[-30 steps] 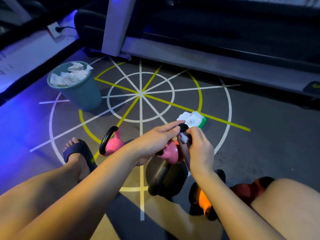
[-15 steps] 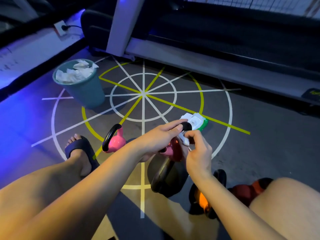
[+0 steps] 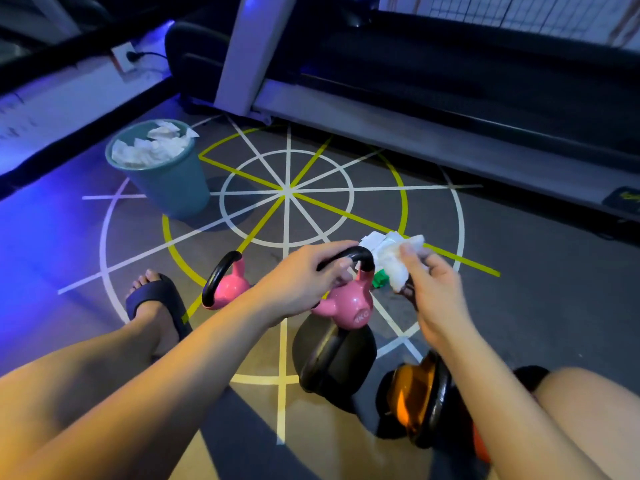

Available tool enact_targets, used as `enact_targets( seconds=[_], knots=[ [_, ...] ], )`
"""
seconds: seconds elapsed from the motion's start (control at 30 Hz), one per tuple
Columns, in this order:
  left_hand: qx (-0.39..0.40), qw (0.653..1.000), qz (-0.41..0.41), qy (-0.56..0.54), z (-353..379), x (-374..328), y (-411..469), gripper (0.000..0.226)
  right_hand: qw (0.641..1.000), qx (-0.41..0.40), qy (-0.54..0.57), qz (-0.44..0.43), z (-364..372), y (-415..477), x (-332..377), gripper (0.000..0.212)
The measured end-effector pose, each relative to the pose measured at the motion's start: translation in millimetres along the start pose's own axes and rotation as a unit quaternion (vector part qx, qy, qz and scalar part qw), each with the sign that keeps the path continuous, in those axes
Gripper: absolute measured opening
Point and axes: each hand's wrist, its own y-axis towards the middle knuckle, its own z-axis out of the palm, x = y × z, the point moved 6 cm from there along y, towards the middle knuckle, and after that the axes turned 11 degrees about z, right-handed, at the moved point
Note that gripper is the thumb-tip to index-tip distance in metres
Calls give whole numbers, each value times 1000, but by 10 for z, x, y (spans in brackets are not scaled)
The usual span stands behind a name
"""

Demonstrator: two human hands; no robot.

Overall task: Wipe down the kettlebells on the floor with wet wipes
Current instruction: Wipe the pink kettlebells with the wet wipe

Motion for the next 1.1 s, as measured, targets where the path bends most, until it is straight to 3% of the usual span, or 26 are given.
enact_targets(
  seconds=[0.13, 0.23, 0.3, 0.4, 0.53, 0.7, 0.87, 1.0, 1.1],
  knots=[
    [-30, 998, -44, -44, -36, 125, -10, 36, 996, 28, -88, 0, 168, -3, -160, 31],
    [-52, 997, -50, -33, -88, 175, -32, 36, 975, -2, -190, -111, 170, -57, 47, 34],
    [-51, 997, -45, -31, -98, 175, -38, 36, 977, 61, -145, -141, 186, -104, 208, 29],
    [-39, 999, -34, -8, -79, 163, -30, 36, 985, 162, -44, -48, 199, -110, 243, 22],
    [-21, 1000, -22, 7, -54, 133, -25, 36, 976, 26, -167, -140, 41, -22, 208, 25],
    [-19, 999, -20, 35, -83, 150, -14, 36, 978, 36, -168, -121, 100, -11, 155, 31],
    [-20, 999, -16, 29, -78, 139, -22, 36, 966, -146, -187, -105, -38, -36, 19, 24],
    [-19, 999, -14, 44, -75, 140, -22, 37, 954, -31, -286, -89, 184, -76, -185, 25],
    [-20, 999, -22, 38, -95, 179, -32, 37, 959, 26, -269, -80, 217, -99, -191, 31]
  ],
)
